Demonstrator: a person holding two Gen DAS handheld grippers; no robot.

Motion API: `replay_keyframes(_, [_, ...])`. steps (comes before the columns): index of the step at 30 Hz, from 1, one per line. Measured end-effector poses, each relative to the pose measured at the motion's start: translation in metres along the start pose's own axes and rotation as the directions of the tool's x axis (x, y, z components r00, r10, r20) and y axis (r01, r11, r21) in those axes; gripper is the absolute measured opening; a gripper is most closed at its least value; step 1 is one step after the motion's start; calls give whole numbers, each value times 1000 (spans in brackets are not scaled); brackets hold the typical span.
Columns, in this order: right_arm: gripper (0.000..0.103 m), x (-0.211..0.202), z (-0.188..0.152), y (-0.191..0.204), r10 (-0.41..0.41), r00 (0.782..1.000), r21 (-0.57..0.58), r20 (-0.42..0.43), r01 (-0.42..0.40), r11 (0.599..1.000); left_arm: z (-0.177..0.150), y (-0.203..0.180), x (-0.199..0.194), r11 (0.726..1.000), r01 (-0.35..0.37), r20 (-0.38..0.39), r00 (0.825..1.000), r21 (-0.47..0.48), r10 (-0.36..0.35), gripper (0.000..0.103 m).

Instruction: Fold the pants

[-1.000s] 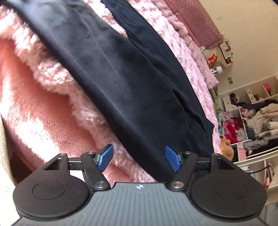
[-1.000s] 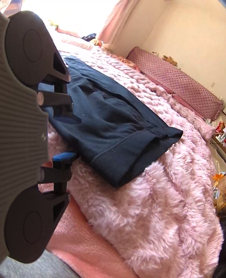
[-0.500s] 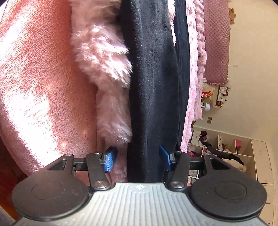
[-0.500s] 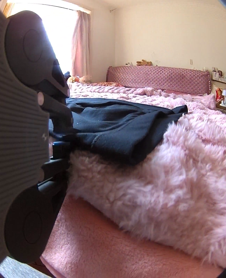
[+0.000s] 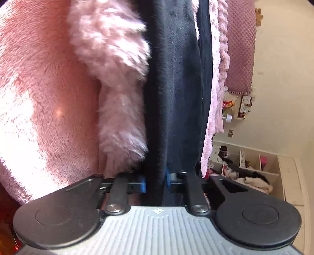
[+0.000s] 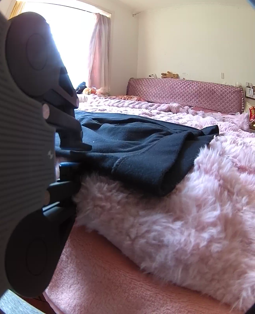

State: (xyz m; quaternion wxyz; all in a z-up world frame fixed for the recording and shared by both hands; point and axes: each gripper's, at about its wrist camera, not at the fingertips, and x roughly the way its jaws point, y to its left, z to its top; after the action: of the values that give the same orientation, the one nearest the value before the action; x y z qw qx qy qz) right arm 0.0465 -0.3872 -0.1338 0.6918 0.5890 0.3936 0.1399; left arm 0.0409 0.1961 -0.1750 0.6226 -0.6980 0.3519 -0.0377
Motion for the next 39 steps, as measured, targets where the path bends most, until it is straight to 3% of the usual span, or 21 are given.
replay_keyframes(3, [5, -3, 1, 9, 27, 999, -15, 32, -26, 1000, -4, -7, -8, 1000, 26, 23, 999, -16, -26, 4])
replay_keyframes(7, [1, -17, -2, 36, 89, 993, -107, 75, -81, 991, -14, -49, -18, 990, 59, 63, 996, 128, -67, 4])
replay_keyframes(11, [1, -9, 4, 65, 123, 987, -180, 100, -103, 978, -8, -81, -14, 981, 108, 72, 990, 162, -121, 4])
replay_keyframes(15, [1, 1, 15, 84, 131, 983, -220, 125, -102, 970, -4, -114, -5, 955, 70, 90, 991, 287, -99, 4])
replay_keyframes(22, [1, 24, 47, 108, 140, 980, -228, 144, -105, 968, -7, -160, 16, 887, -24, 112, 993, 462, -31, 4])
replay_keyframes(35, [1, 97, 124, 127, 106, 977, -247, 186, -58, 967, 53, -178, 96, 921, -45, 39, 999, 386, 32, 4])
replay_keyframes(39, [1, 119, 150, 125, 60, 974, -250, 218, -3, 968, 69, -186, 122, 910, -78, 11, 997, 408, 81, 4])
